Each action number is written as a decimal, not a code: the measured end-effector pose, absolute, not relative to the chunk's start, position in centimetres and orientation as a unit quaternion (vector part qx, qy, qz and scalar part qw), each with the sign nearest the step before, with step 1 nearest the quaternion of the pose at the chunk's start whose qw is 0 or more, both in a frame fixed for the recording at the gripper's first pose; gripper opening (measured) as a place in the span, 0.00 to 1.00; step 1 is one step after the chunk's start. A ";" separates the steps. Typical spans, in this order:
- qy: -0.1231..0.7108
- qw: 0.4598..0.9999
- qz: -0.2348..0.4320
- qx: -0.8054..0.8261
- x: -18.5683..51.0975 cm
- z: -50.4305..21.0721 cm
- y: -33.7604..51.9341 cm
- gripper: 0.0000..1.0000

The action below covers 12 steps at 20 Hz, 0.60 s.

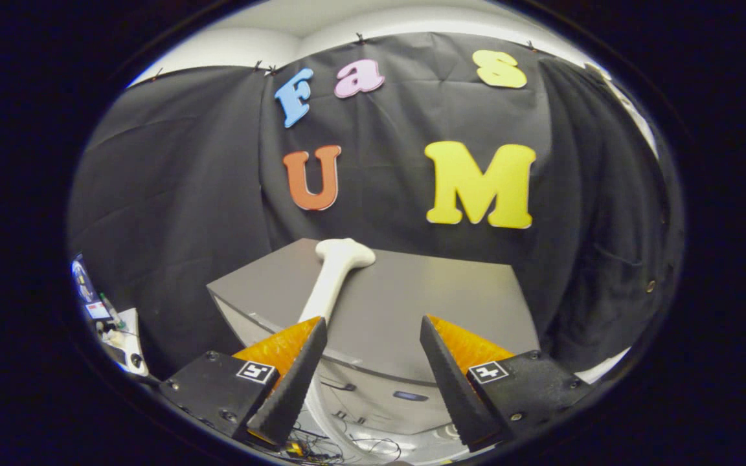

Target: Iron the clothes twice with a garment steamer, once on the left side and once on the right side.

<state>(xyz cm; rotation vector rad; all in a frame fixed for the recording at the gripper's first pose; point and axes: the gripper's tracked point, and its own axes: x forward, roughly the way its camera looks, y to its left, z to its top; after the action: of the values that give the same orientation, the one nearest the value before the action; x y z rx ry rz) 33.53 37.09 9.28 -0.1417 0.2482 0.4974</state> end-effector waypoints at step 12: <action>0.189 0.945 0.245 -0.109 39.3 4.4 45.7 0.84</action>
<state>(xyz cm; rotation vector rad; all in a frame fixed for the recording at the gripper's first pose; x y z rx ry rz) 39.34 45.68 4.45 -0.2225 0.3851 0.4983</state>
